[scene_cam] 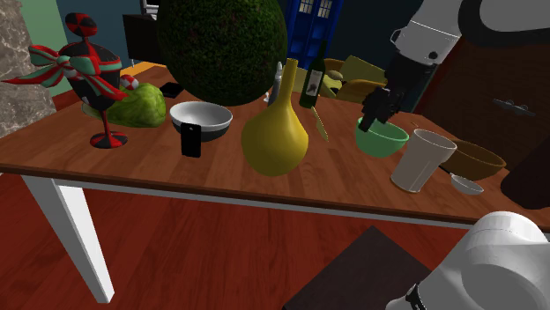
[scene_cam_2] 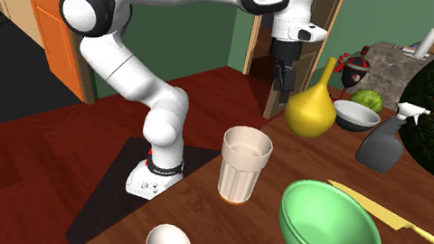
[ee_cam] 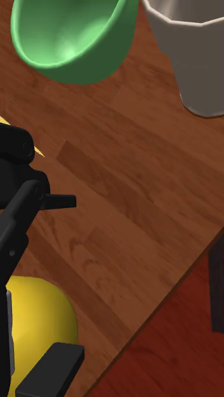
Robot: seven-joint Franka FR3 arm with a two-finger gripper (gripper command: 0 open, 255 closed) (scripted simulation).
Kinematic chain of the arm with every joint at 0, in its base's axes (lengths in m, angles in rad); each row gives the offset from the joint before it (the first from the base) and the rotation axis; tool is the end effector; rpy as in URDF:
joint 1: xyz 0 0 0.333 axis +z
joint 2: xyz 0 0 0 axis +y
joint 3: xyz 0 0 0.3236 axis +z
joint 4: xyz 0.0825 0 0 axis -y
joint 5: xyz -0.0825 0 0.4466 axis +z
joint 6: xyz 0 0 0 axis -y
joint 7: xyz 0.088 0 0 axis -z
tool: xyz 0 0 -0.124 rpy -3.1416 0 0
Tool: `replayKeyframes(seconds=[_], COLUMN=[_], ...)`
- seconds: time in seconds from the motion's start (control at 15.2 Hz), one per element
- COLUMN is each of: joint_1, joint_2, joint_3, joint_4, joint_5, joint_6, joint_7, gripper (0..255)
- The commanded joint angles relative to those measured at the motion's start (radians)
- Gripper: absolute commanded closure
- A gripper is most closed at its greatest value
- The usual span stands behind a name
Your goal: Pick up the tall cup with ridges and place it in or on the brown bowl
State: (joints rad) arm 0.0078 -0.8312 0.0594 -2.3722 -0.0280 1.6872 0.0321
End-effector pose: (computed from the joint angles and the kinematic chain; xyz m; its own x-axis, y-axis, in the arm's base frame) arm 0.3650 0.0259 0.5976 0.9889 0.0249 0.1467 0.0152 -0.9976 0.0671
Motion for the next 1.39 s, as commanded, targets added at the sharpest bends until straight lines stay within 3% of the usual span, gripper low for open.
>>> replayKeyframes(seconds=[0.0, 0.99, 1.32], joint_1=[0.000, -0.091, -0.098], joint_2=[0.000, -0.241, -0.261], joint_3=[0.000, -0.288, -0.307], joint_4=[0.000, -0.117, -0.192], joint_5=[0.000, -0.267, -0.284], joint_6=[0.000, -0.174, -0.118], joint_7=[0.000, -0.372, -0.369], gripper=[0, 0, 0])
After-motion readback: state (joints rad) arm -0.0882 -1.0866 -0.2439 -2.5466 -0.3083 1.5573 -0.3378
